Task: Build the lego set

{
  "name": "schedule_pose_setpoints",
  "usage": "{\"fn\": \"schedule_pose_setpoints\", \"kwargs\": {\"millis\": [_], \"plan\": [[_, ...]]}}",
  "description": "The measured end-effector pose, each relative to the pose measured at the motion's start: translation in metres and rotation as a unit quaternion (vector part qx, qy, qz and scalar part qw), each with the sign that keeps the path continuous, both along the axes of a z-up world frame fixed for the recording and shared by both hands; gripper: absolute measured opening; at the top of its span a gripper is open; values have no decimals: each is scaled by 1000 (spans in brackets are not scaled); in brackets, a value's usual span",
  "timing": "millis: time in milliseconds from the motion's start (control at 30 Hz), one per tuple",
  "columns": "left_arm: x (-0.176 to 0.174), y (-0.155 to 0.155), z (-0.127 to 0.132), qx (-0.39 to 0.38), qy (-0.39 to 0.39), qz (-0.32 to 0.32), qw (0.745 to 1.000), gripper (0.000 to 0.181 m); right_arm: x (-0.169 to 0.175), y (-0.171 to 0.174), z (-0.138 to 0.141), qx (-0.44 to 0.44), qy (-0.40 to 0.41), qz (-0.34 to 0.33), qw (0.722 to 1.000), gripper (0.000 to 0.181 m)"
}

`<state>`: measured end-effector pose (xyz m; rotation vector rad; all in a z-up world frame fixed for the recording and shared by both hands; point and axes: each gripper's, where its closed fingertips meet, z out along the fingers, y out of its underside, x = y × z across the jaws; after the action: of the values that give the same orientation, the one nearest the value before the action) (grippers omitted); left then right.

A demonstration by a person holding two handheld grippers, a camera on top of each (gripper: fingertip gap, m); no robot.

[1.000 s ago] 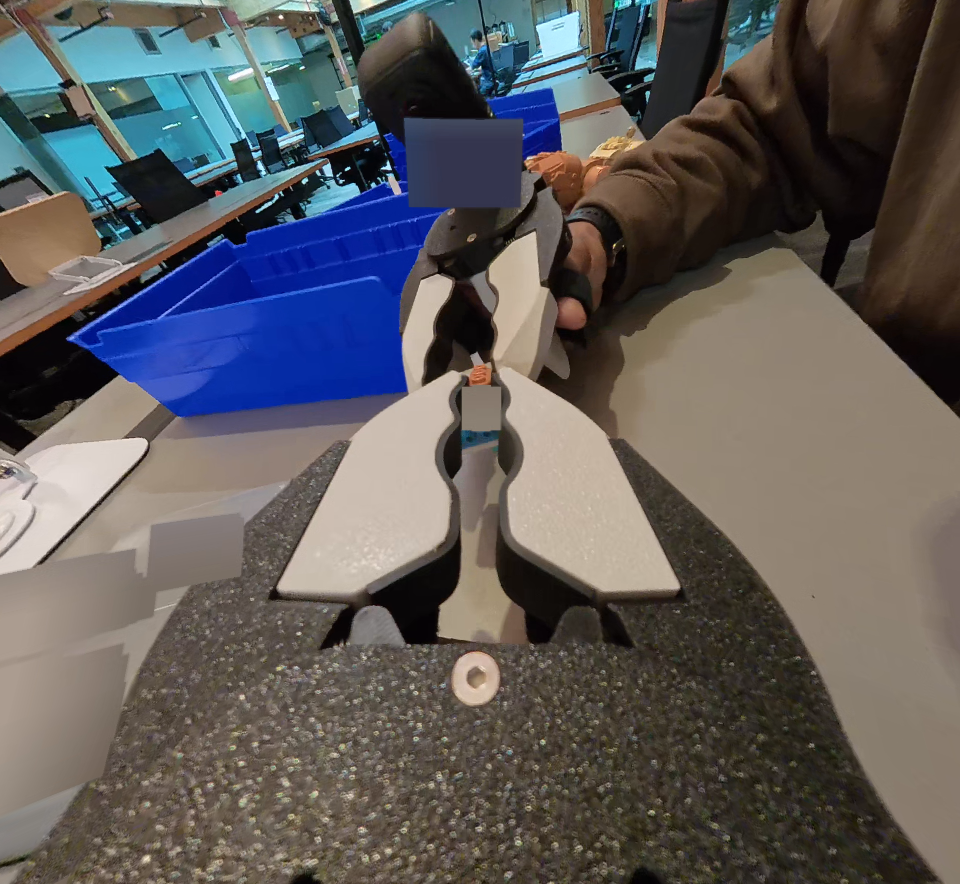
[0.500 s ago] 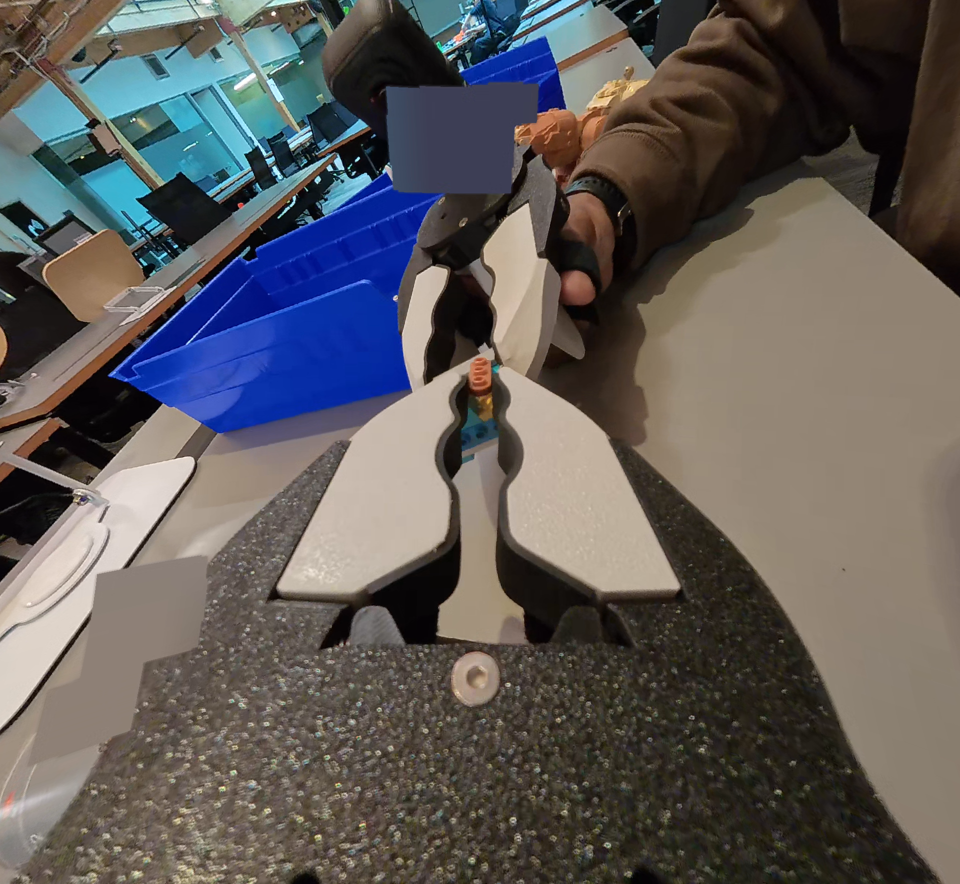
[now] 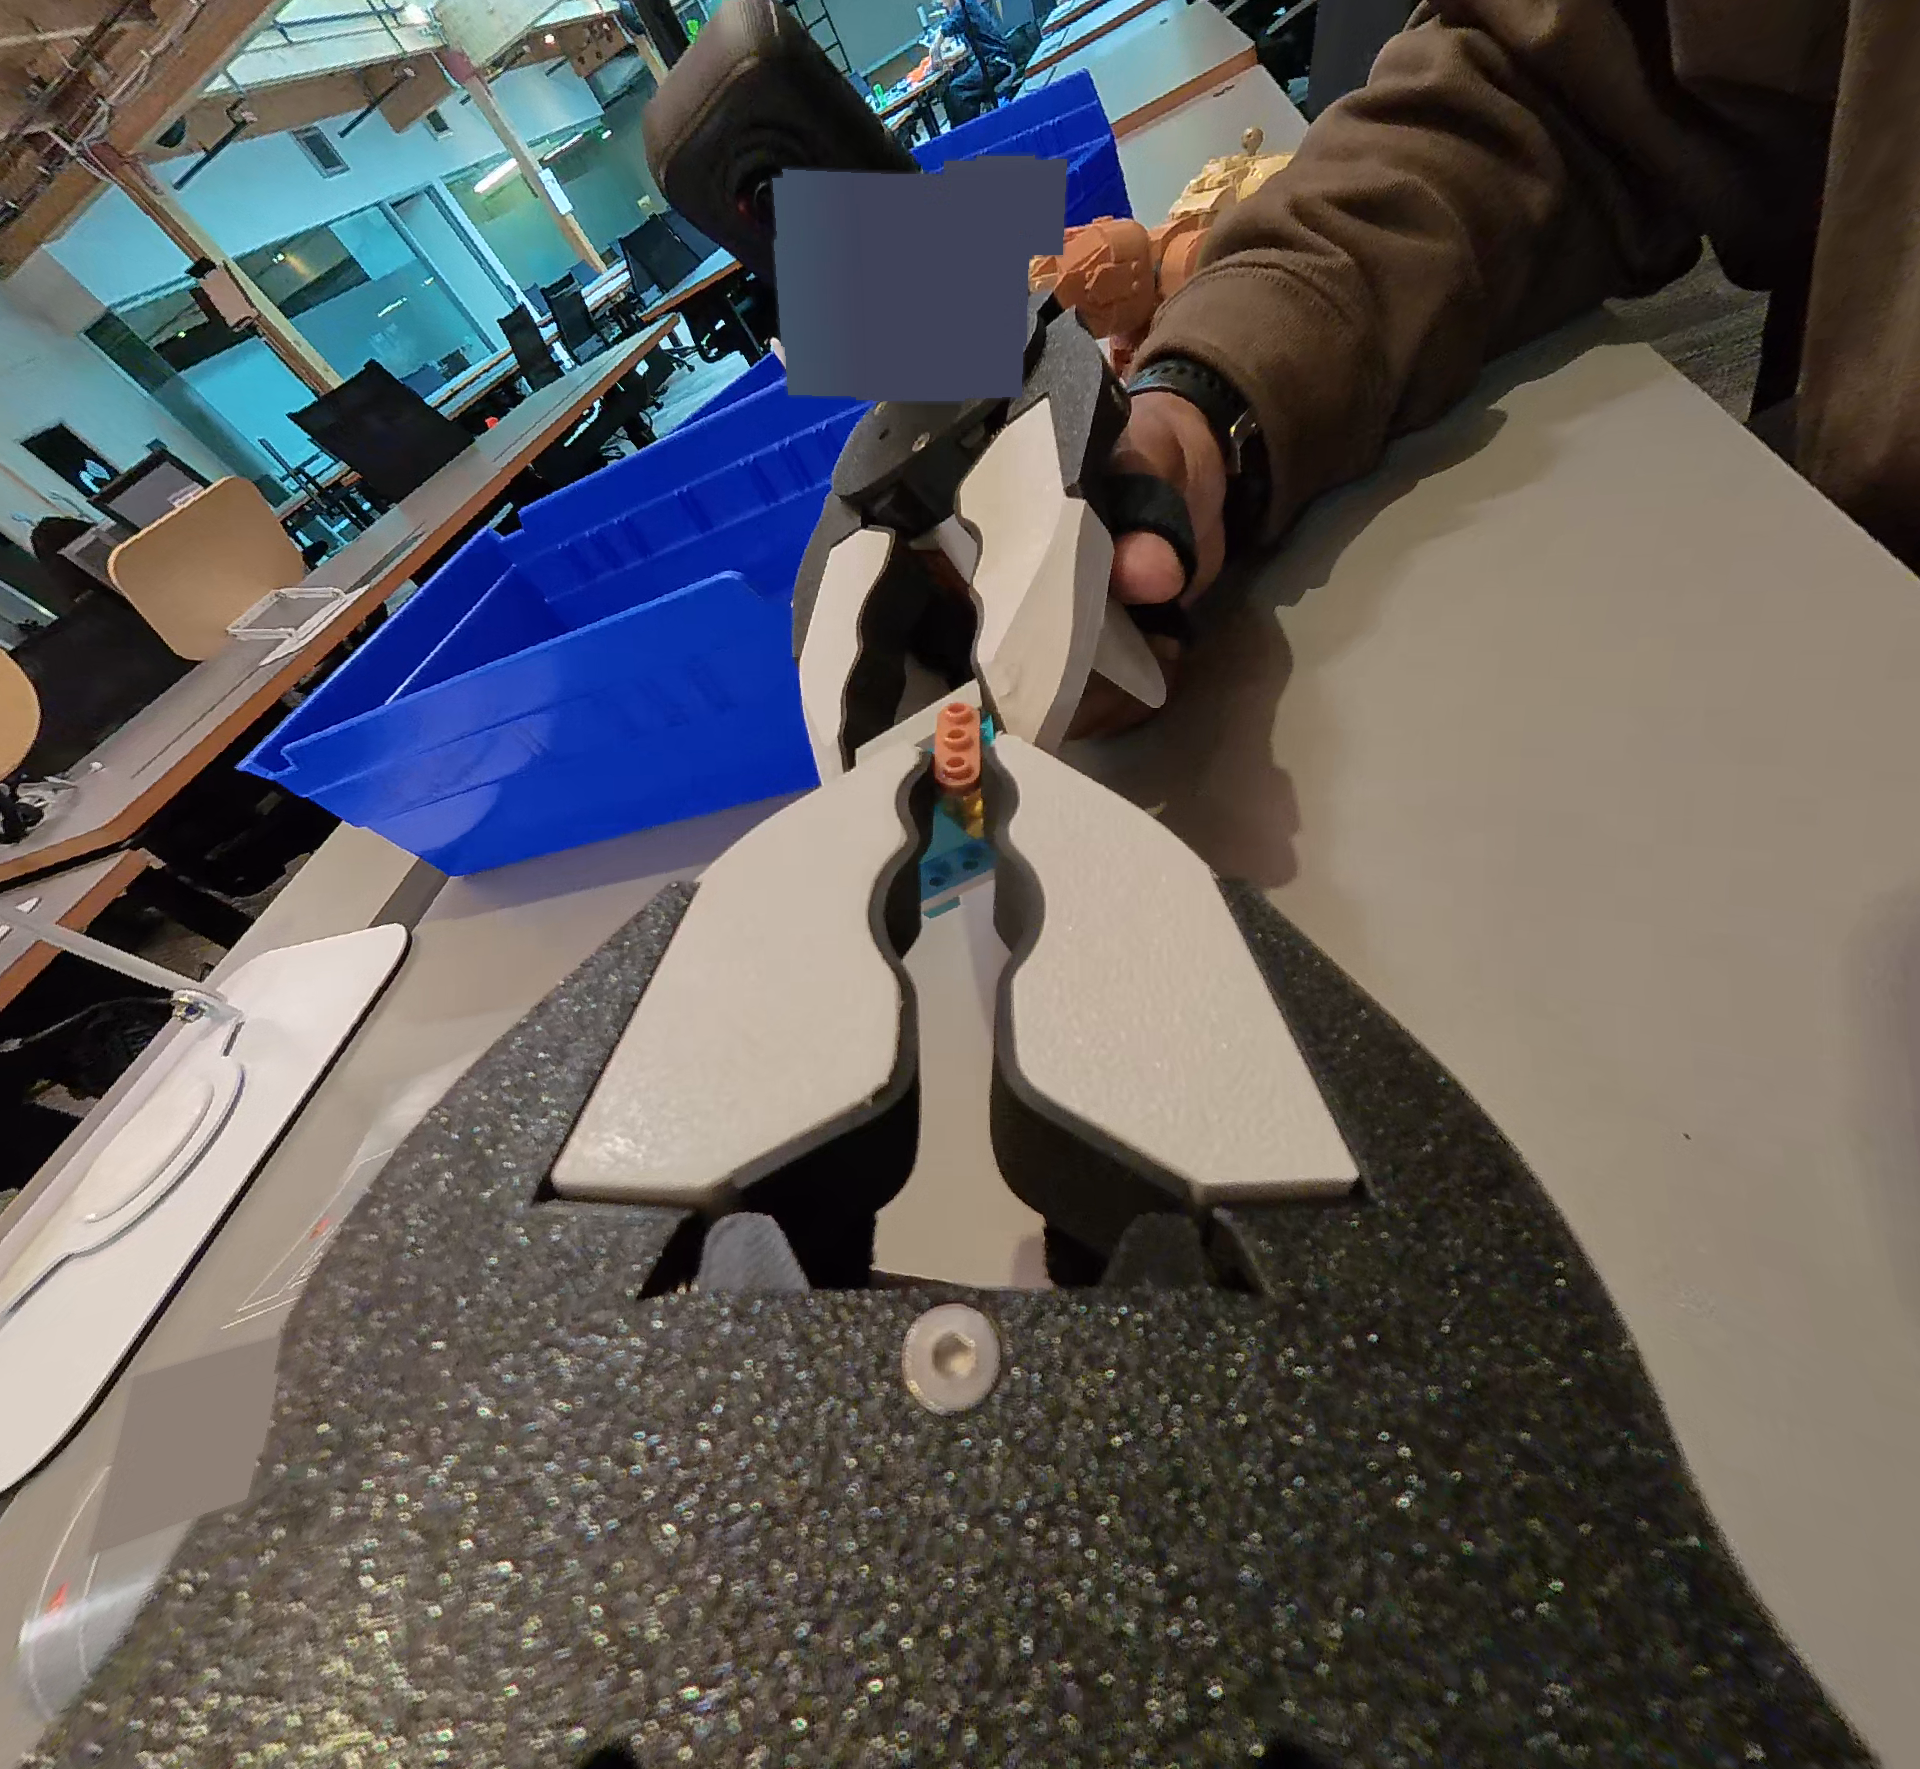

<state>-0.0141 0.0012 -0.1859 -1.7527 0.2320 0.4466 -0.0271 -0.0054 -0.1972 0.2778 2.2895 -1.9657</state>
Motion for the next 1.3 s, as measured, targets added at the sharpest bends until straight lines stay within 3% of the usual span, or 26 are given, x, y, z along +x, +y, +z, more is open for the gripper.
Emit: {"fn": "schedule_pose_setpoints", "kwargs": {"millis": [1300], "plan": [[10,-3,23,47,-7,-23,999,10,2,3,15,-56,-14,4,998,38]]}}
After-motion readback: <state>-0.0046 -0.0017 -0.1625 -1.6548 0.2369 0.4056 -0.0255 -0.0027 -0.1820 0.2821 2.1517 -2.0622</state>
